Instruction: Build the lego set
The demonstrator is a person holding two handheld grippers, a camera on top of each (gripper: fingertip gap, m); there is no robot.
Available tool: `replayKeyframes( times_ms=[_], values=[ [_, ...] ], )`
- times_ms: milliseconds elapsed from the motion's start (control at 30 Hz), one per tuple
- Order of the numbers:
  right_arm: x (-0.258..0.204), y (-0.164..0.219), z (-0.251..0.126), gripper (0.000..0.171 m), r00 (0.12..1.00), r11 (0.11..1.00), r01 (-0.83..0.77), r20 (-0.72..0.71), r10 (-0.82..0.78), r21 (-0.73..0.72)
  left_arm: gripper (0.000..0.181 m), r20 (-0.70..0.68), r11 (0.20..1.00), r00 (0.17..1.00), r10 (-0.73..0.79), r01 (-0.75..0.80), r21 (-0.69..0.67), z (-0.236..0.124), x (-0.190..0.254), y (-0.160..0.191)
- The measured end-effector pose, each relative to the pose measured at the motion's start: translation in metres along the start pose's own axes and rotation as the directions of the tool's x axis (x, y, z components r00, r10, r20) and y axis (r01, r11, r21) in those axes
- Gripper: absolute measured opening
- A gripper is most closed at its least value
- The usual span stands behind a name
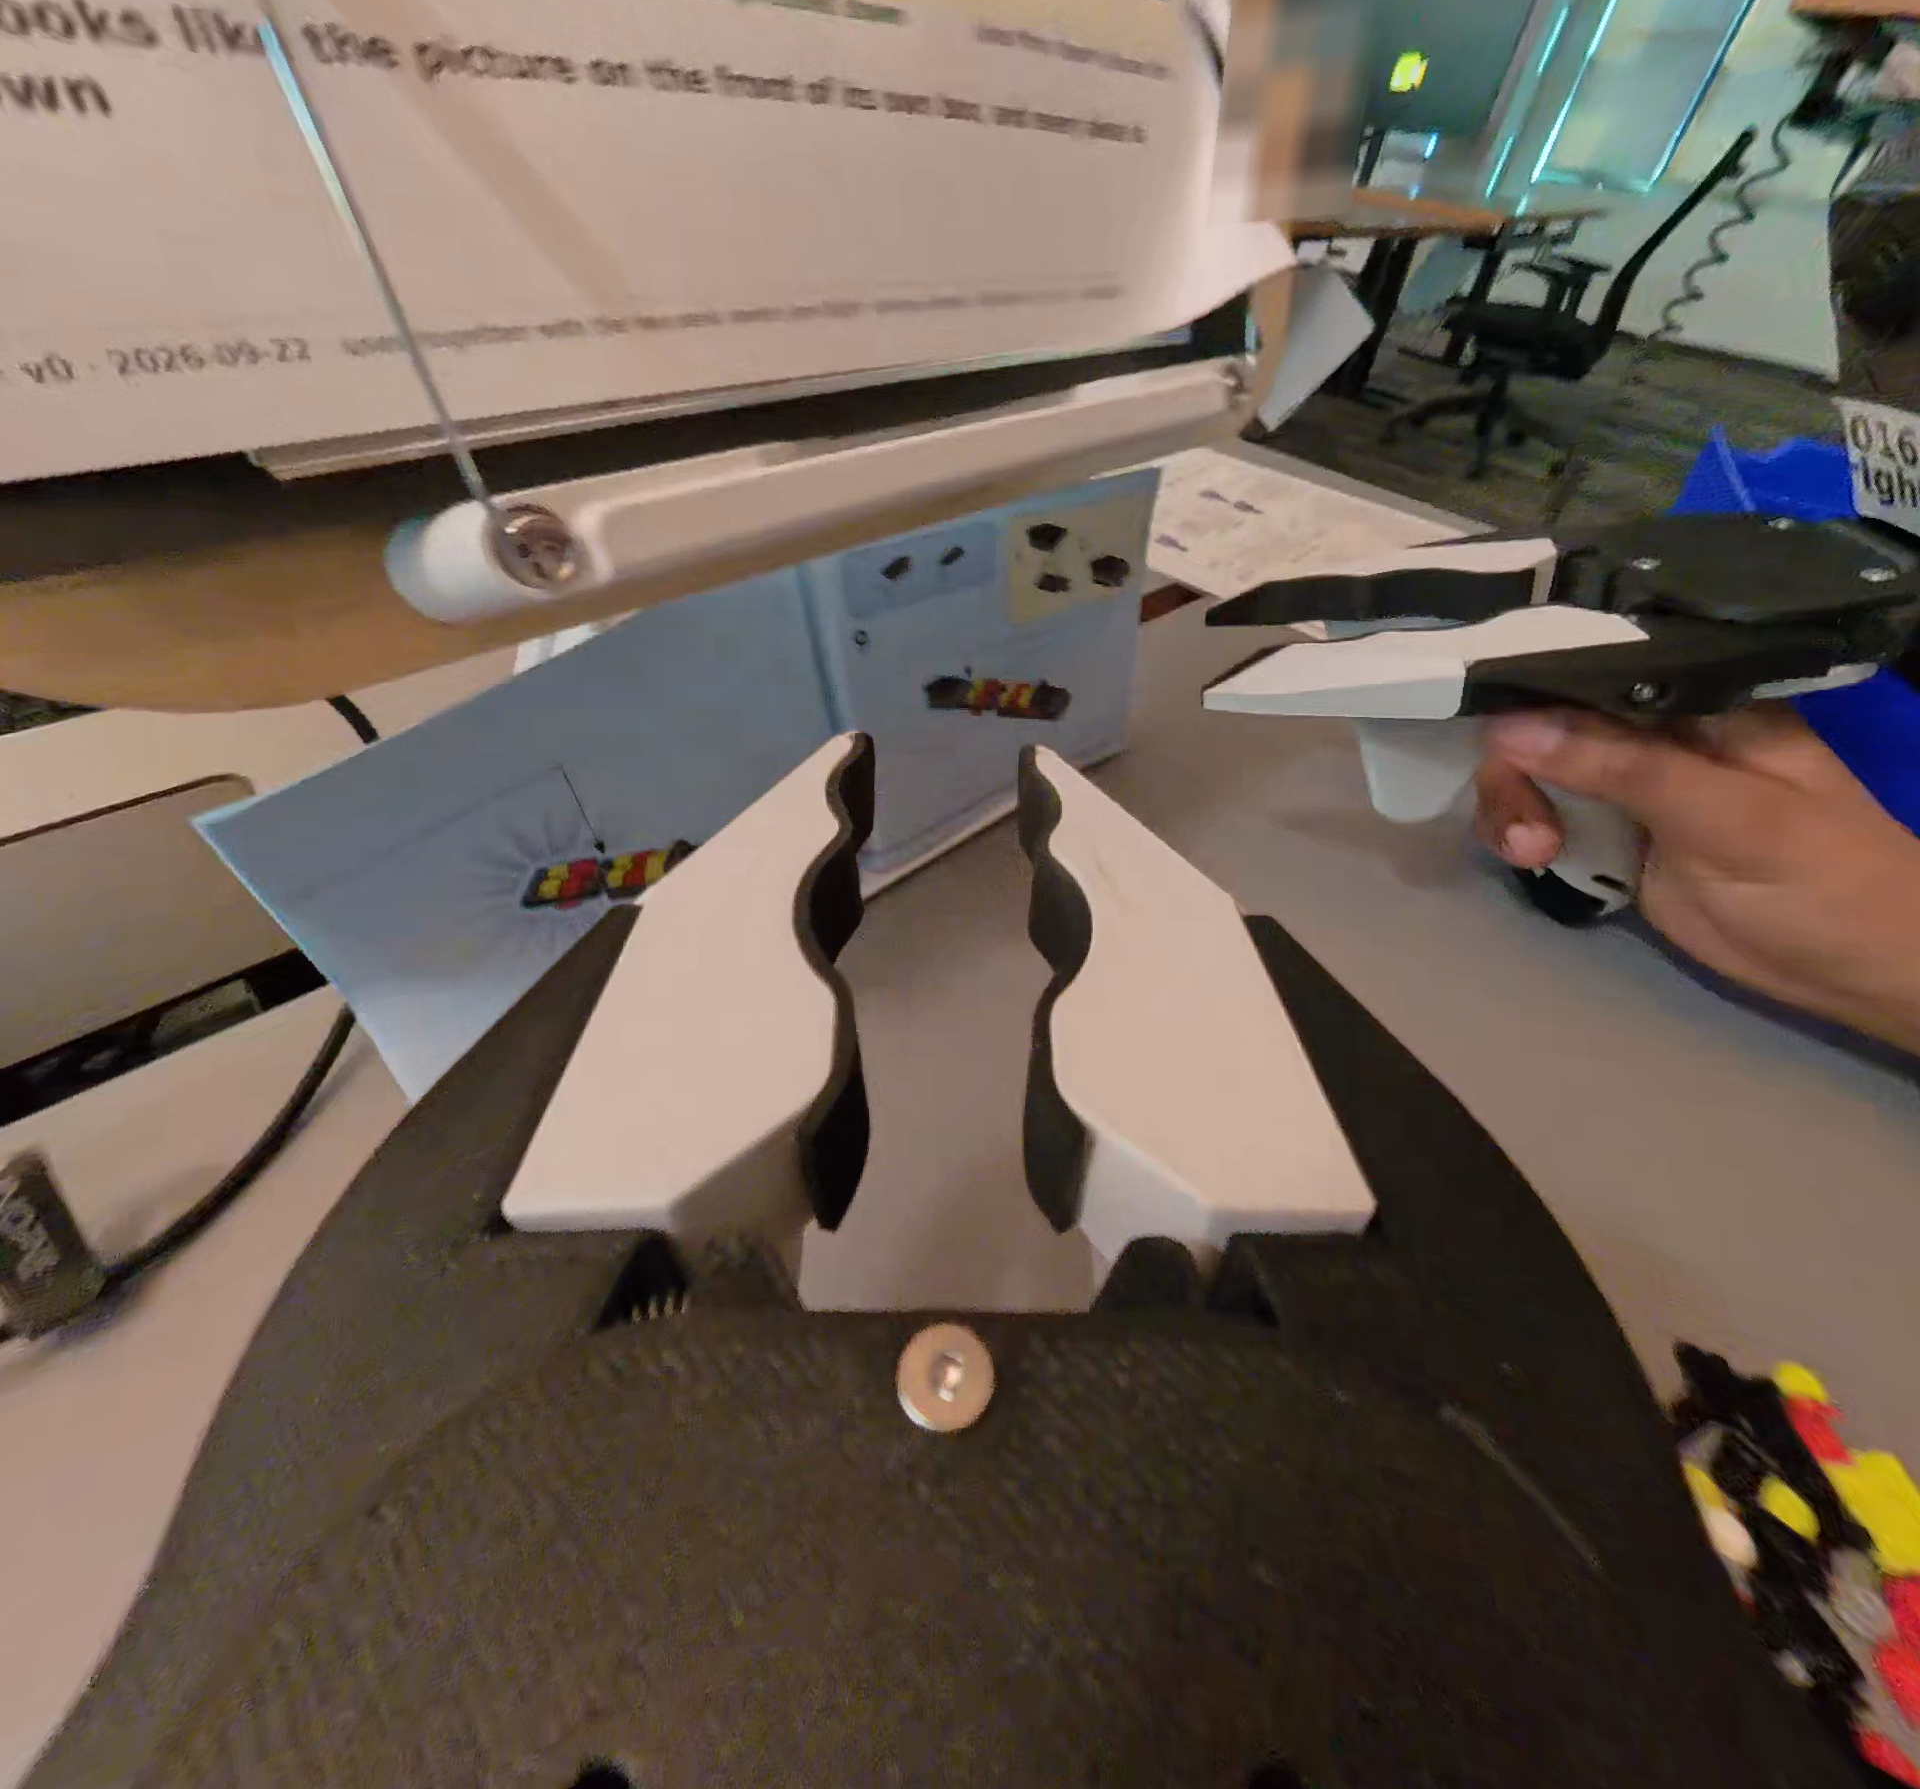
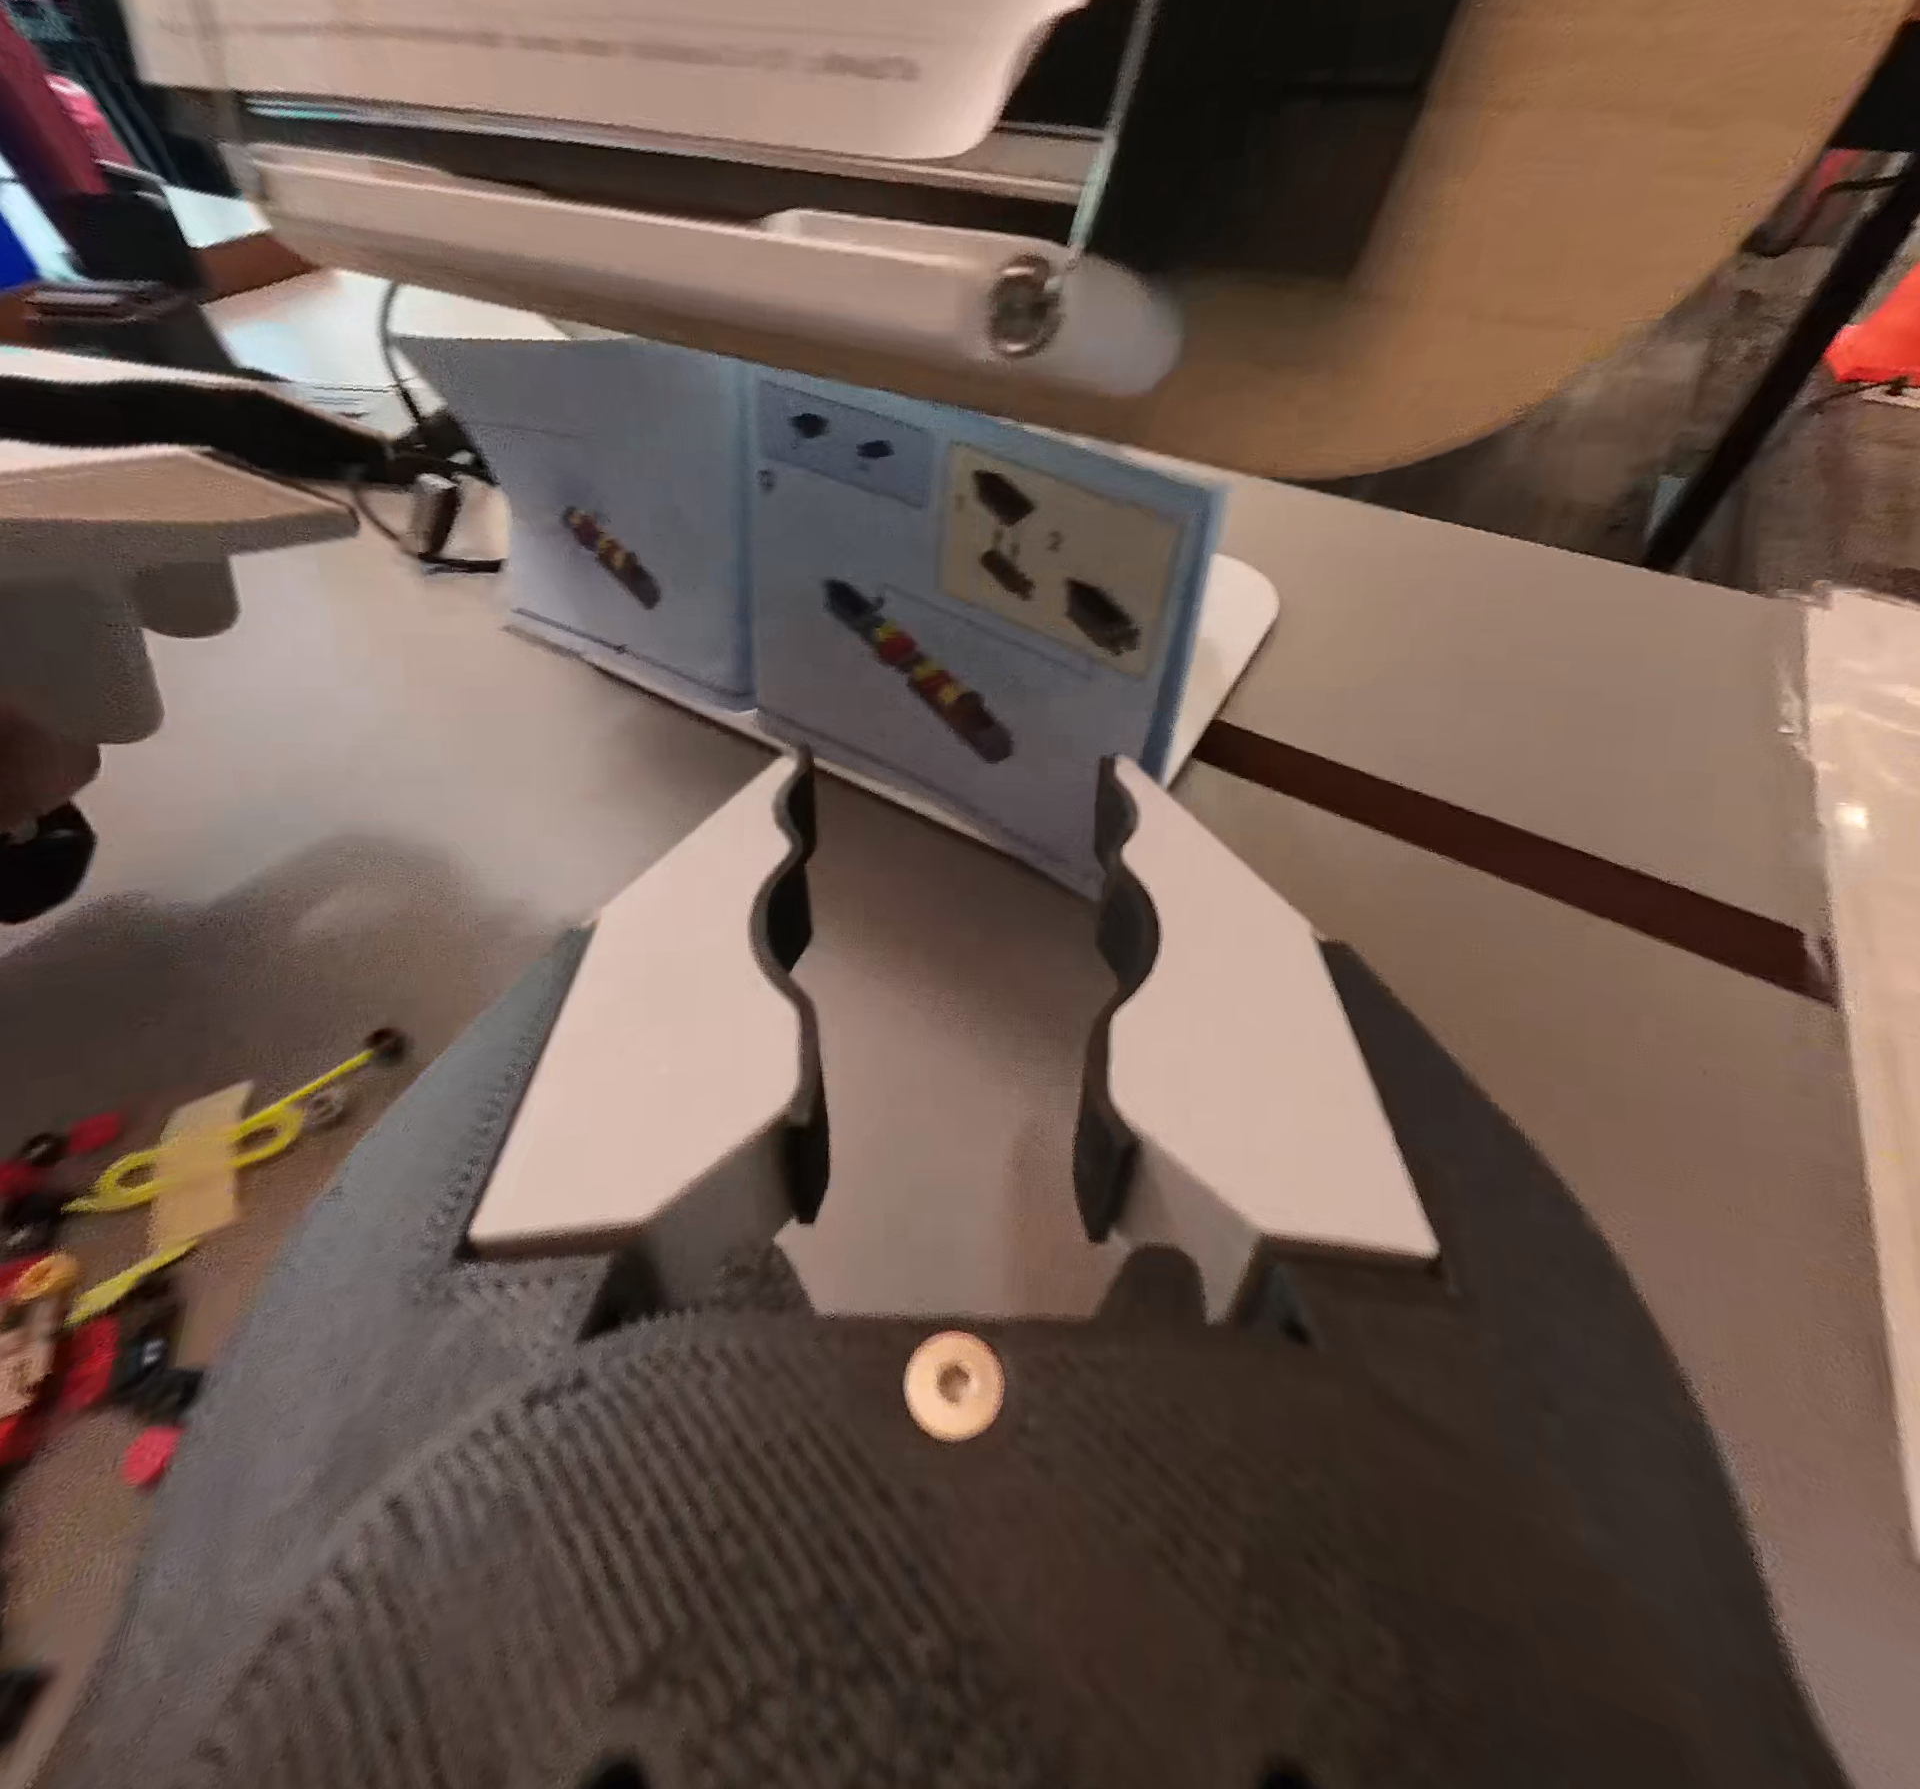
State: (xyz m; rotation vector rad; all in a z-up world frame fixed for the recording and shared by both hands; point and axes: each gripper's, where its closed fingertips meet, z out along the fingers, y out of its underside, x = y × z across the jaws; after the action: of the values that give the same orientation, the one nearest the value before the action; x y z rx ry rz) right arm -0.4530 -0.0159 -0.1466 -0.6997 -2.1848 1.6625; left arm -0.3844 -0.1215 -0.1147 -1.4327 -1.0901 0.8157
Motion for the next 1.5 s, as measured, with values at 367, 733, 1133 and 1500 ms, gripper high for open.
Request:
replayKeyframes(
  times_ms=[367,733,1133,1500],
  values=[
    [0.038,-0.029,0.016,0.055,0.972,0.967,-0.216,0.121,0.2,0.137,0.027,-0.112,0.995,0.992,-0.059,0.049,-0.089,0.014,-0.015,0.018],
    [-0.014,-0.029,0.007,0.0,0.861,0.957,-0.283,0.455,0.228,0.057,0.031,-0.124,0.981,0.992,0.013,-0.037,-0.193,0.01,0.043,0.023],
    [-0.056,-0.024,-0.02,0.006,0.686,0.872,-0.488,0.605,0.404,-0.03,0.077,-0.048,0.959,0.998,0.042,-0.054,-0.28,0.028,0.067,0.054],
    [-0.057,-0.021,-0.014,0.023,0.669,0.863,-0.5,0.601,0.437,-0.072,0.037,0.033,0.91,0.999,-0.036,0.047,-0.413,0.045,0.055,0.074]
  ],
)
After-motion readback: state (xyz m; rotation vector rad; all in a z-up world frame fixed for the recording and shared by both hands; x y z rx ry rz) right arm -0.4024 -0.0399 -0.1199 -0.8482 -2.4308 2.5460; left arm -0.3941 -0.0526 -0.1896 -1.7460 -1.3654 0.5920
